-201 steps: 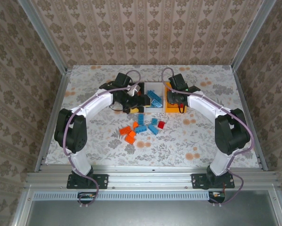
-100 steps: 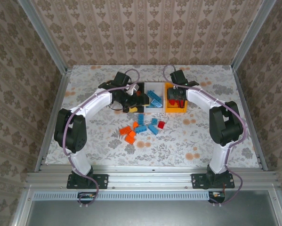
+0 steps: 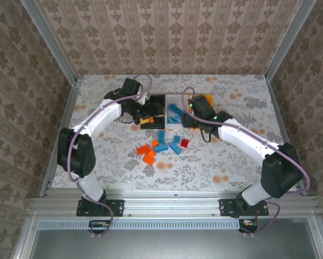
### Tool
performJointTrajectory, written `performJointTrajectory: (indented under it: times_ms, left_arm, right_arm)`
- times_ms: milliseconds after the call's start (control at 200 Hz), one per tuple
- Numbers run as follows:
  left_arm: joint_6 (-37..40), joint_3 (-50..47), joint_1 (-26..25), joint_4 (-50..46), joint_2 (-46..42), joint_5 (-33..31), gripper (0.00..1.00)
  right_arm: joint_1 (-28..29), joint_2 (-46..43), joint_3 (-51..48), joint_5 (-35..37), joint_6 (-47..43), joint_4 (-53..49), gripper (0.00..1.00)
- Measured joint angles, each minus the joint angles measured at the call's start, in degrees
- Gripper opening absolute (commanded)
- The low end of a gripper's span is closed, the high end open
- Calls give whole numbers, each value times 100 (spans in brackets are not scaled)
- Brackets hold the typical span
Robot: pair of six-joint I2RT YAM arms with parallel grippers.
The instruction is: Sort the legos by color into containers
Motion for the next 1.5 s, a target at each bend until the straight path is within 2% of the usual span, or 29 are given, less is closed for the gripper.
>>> performJointTrajectory:
  times_ms: [75,205,530,625,785,865,1170,1240,1345,1500]
  left_arm:
    - [0,7,101,-2,-87,-35,91]
    - [0,11,144,-4,-98,-35,91]
    - [0,11,144,0,-98,-22,91]
    - [-2,11,142,0,-98,9,91]
    - [-2,11,144,2,-98,68,91]
    - [-2,11,142,4,-98,79,91]
    - [-4,11,138,13,-96,120,91]
    - [-2,11,138,17,-94,120,91]
    - [-2,11,133,24,-92,118,91]
    - [-2,11,133,24,-63,120,91]
  right_arm:
    - [260,98,-433,-35,273,116,70]
    - [472,470,-907,24,782,289,71]
    - [490,1370,-909,168,1316,938,68]
    - [490,1519,-885,262,1320,1016,62]
    - [494,1515,-909,472,1307,997,43]
    - [494,1456,-975,511,1318,1023,36]
    - [461,293,-1349,748,1108,835,34]
    - [334,48,-1241,802,957,739,34]
    - [-170,94,-752,802,688,601,34]
    - [-1014,1023,444,721,363,501,34]
